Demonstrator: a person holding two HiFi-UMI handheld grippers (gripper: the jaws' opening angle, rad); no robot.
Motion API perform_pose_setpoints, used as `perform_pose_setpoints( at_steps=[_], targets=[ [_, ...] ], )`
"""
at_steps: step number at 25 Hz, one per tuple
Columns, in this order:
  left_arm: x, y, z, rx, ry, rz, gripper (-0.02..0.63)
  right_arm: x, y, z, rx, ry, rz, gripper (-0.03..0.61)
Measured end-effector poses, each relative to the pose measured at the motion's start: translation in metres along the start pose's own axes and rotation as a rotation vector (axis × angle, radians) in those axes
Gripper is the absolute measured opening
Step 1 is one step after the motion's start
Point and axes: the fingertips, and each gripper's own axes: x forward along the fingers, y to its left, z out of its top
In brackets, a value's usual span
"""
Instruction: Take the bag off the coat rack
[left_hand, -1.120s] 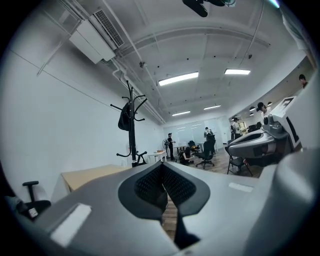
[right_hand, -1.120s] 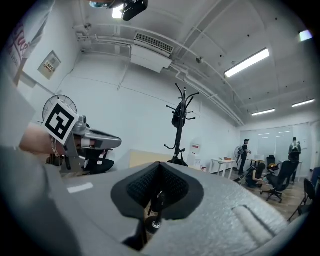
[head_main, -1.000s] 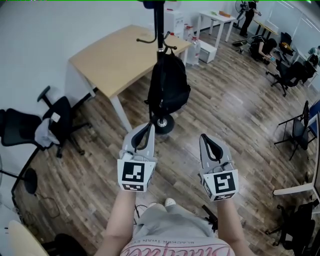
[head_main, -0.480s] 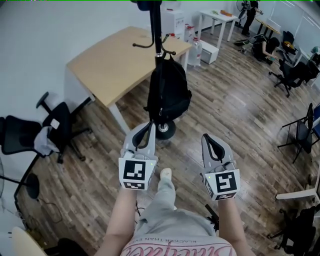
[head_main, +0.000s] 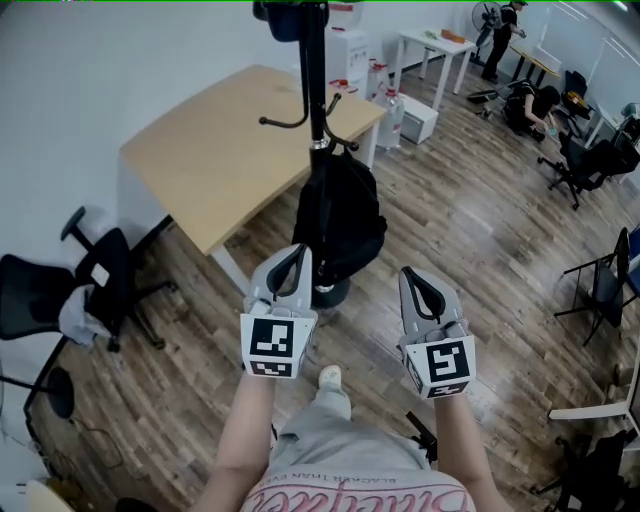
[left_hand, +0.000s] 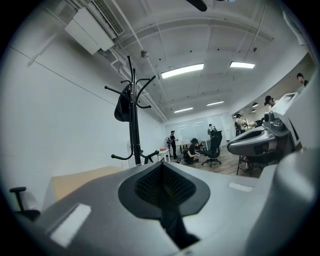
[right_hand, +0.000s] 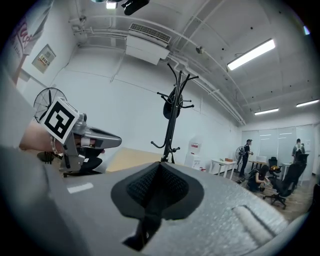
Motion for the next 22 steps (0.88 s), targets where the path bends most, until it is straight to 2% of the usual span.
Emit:
perform_pose_setpoints(
  at_steps=[11, 22],
  targets=[
    [0.088, 0.058, -0.012, -0.037, 0.026, 0.004, 0.015, 0.099, -0.039, -0.005, 0.013, 0.025, -0.015, 0.003],
    [0.111, 0.069, -0.025, -0.036, 0.056, 0.002, 0.015, 0.127, -0.053, -0.019, 0.016, 0.056, -0.019, 0.003]
  ],
)
